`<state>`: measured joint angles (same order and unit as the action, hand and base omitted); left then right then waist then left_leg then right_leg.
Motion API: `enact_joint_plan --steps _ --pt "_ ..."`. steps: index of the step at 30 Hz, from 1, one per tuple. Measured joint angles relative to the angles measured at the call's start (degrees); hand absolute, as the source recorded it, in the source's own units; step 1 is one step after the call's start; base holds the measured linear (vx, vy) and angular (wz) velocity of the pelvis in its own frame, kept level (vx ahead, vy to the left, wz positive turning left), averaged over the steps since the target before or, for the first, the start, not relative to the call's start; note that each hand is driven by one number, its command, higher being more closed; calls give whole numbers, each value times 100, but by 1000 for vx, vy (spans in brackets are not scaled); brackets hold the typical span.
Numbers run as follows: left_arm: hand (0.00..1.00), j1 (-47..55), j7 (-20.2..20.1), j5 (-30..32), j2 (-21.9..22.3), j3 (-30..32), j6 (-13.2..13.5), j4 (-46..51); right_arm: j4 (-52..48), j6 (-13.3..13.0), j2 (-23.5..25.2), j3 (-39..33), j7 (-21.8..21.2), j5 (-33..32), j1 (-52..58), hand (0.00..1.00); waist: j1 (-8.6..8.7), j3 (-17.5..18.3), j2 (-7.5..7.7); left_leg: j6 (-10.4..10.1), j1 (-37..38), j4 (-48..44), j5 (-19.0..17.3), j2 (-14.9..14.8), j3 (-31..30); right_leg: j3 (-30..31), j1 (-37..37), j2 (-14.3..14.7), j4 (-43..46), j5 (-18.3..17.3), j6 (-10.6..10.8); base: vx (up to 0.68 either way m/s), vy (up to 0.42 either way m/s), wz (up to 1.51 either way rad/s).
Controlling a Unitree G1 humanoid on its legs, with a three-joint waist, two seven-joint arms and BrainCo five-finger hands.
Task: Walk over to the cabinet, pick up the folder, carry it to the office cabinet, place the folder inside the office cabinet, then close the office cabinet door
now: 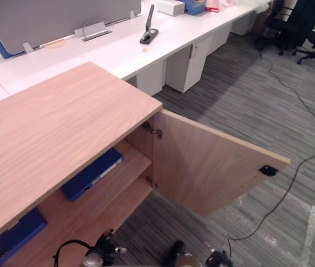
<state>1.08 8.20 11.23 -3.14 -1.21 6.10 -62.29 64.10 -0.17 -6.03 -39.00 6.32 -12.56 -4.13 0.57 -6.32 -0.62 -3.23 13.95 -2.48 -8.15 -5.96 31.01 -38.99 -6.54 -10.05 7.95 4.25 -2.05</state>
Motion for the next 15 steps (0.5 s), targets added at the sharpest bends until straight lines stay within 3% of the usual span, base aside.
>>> enact_joint_plan --steps 7,15 --pt "0 181 -43 -403 -70 457 50 116 -704 -355 -1330 -28 402 2 -1017 0 53 -15 -40 1 -103 -3 0 133 -63 36 9 0 -370 285 29 -65 33 -2" --pt "0 262 -106 -728 -38 666 66 167 -198 -392 -1991 -14 373 -220 -2026 0 55 -75 -211 1 -100 -43 0 141 -340 -5 123 13 -503 339 -14 -67 0 4"
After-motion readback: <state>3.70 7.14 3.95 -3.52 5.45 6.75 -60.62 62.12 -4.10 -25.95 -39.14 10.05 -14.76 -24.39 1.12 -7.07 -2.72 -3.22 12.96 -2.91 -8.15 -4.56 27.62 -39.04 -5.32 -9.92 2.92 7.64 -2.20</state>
